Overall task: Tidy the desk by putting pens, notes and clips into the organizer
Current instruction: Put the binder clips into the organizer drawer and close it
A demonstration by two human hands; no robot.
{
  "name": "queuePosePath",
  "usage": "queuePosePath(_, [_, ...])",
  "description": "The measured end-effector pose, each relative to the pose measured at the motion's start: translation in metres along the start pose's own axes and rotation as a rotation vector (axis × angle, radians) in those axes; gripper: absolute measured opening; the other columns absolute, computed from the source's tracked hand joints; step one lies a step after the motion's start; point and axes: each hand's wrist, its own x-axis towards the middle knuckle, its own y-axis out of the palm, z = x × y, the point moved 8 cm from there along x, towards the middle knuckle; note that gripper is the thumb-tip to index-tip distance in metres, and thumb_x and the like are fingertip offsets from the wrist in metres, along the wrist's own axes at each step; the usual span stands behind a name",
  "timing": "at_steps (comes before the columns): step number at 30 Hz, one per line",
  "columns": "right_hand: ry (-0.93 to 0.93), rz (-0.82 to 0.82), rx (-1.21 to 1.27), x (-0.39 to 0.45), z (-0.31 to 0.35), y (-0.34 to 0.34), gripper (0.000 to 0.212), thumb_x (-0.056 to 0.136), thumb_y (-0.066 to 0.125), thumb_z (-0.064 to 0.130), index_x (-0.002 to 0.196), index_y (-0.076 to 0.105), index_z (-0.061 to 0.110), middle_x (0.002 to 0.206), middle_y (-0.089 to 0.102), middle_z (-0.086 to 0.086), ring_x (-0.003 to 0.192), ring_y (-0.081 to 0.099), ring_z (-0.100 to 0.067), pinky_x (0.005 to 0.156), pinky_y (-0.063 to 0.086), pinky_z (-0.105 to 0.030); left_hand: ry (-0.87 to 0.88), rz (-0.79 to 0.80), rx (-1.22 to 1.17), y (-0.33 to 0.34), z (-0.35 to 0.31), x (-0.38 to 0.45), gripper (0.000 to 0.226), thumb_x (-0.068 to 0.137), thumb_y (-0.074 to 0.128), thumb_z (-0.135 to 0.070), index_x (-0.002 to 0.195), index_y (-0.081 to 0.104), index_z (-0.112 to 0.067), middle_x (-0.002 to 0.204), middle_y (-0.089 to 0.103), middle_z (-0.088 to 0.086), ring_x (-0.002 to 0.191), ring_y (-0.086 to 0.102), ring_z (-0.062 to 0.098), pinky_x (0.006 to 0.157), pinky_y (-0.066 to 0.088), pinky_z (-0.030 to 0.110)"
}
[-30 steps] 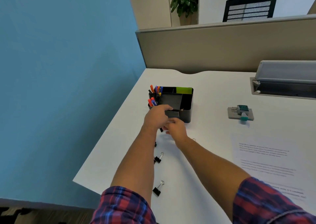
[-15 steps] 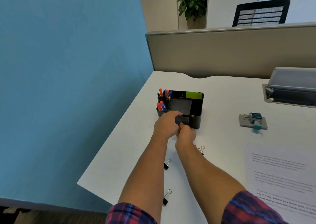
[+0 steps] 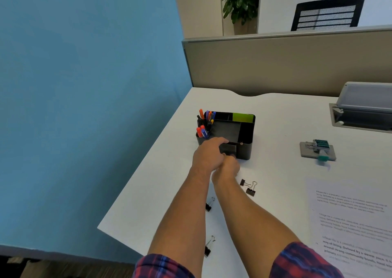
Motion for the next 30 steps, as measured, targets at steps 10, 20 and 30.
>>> queuePosePath(10, [0.036, 0.050, 0.054, -0.005, -0.012, 0.003, 0.048, 0.079, 0.050, 0.001, 0.124, 0.062, 0.014, 0.113, 0.070, -0.019, 0.091, 0.068, -0.030, 0.061, 0.055, -0.030, -0.012, 0.038, 0.021, 0.001, 0.001, 0.003, 0.059, 0.090, 0.064, -0.001, 0.139, 0.054, -0.034, 0.144, 0.056, -0.002, 0.126, 0.057, 0.025, 0.101, 0.050, 0.039])
queuePosePath(20, [0.053, -0.002, -0.113, -0.016, -0.010, -0.021, 0.039, 0.091, 0.049, -0.002, 0.124, 0.051, 0.018, 0.108, 0.069, -0.013, 0.069, 0.068, -0.021, 0.061, 0.049, -0.032, -0.012, 0.041, 0.030, 0.000, 0.001, 0.005, 0.069, 0.086, 0.058, 0.012, 0.137, 0.055, -0.034, 0.147, 0.054, -0.002, 0.128, 0.055, 0.024, 0.095, 0.052, 0.034])
queuePosePath(30, [-0.672, 0.205, -1.439, -0.014, 0.069, -0.002, 0.031, 0.100, 0.050, 0.019, 0.126, 0.067, 0.024, 0.118, 0.062, -0.006, 0.098, 0.062, -0.027, 0.081, 0.050, -0.033, -0.030, 0.069, -0.004, 0.004, 0.010, 0.012, 0.059, 0.084, 0.071, -0.004, 0.122, 0.060, -0.047, 0.125, 0.067, -0.007, 0.108, 0.062, 0.021, 0.089, 0.052, 0.033])
